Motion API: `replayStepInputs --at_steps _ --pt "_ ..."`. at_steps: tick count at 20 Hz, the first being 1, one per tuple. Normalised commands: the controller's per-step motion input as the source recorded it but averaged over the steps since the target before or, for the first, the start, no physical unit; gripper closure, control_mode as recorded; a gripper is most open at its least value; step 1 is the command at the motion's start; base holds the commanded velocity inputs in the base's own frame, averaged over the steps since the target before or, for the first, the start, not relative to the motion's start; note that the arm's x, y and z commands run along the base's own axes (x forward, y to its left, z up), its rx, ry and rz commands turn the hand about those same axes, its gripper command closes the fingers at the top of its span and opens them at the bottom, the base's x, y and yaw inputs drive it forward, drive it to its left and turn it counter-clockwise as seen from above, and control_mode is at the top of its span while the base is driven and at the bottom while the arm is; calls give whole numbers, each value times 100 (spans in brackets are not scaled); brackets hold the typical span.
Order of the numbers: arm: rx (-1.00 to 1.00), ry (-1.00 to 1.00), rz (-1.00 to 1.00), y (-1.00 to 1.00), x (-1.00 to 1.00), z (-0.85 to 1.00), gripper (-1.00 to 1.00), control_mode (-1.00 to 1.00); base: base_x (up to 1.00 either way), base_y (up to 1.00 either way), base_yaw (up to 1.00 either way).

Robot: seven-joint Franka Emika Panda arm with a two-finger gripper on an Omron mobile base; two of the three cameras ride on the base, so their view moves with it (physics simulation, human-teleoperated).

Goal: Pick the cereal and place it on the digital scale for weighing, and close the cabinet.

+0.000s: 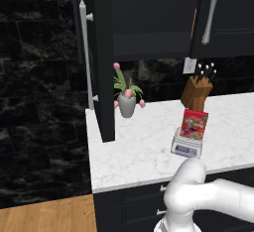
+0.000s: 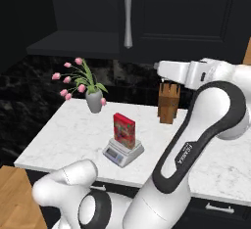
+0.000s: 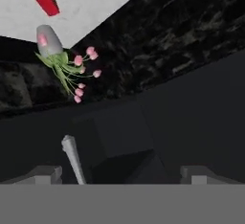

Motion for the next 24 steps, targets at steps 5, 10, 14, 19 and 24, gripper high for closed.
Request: replayStepInputs --at_steps 5,10,14,19,24 --pt "33 -23 -11 99 -100 -13 -100 -100 0 0 0" --pt "23 -1 -5 81 -91 -10 -100 -100 0 0 0" --pt "25 -12 -5 43 -72 18 -100 -100 0 0 0" --pt "28 -16 -2 52 -75 2 -100 -100 0 0 0" --pt "30 -19 -1 54 -65 -7 -100 -100 0 0 0"
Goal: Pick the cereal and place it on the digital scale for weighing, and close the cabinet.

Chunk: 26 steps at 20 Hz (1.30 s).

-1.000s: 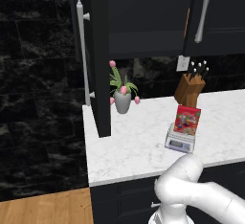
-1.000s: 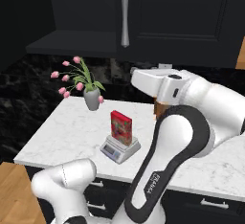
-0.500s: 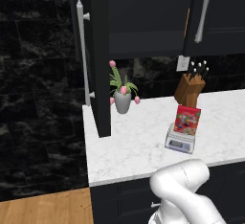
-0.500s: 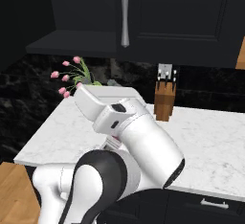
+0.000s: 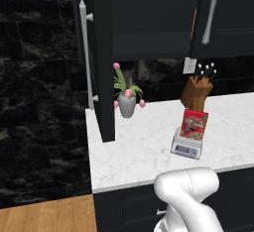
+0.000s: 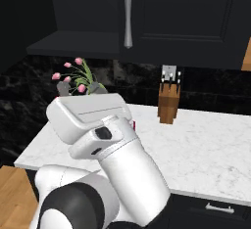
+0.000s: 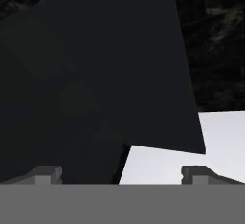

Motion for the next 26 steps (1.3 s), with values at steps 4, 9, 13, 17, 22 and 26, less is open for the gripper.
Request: replayStepInputs --at_steps 4,9,13,17,22,26 --pt "30 -24 0 51 -76 -12 -100 -100 0 0 0" --pt "33 -20 -2 74 -48 -38 -100 -100 0 0 0" --pt "26 -20 -10 100 -11 -54 -100 -100 0 0 0" --pt "18 -19 -19 100 -5 -72 -100 -100 0 0 0" --pt "22 -13 -24 100 -1 -83 -100 -100 0 0 0" --pt "13 -3 -31 100 -10 -53 -100 -100 0 0 0"
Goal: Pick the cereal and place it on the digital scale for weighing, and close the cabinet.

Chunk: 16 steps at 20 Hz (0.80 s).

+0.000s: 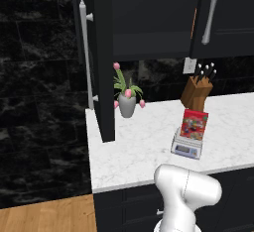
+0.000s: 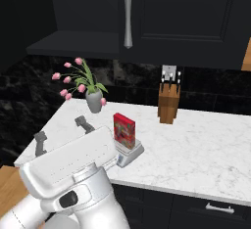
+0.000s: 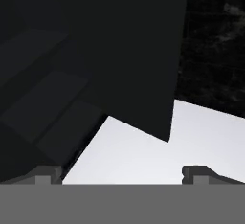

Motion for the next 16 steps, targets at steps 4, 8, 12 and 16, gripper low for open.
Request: replayStepInputs --at_steps 4,8,12,16 --pt "2 0 -28 100 -1 -29 -100 -100 0 0 0" --pt "0 1 -22 100 0 -21 -100 -100 0 0 0" --pt "0 0 -7 100 -33 -1 -100 -100 0 0 0" --pt "0 -2 0 100 -80 5 -100 -100 0 0 0"
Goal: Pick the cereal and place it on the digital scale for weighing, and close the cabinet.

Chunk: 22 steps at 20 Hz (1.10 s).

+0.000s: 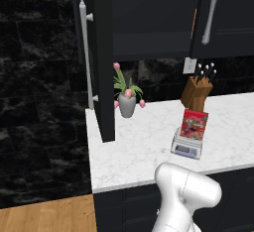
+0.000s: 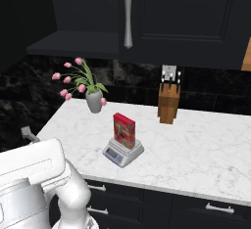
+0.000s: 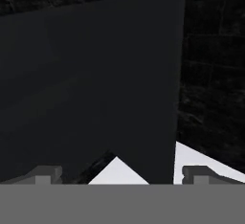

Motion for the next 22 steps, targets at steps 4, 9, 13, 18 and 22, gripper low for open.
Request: replayStepInputs --at_steps 4,9,13,18,22 --pt "-2 -9 0 100 -67 0 -100 -100 0 0 0" --pt "-6 -10 -1 100 -44 0 -100 -100 0 0 0" --pt "-8 -7 0 100 -3 -12 -100 -100 0 0 0" --pt "-3 -7 0 100 0 -27 -100 -100 0 0 0" --pt "-2 -8 -3 100 0 -30 -100 -100 0 0 0"
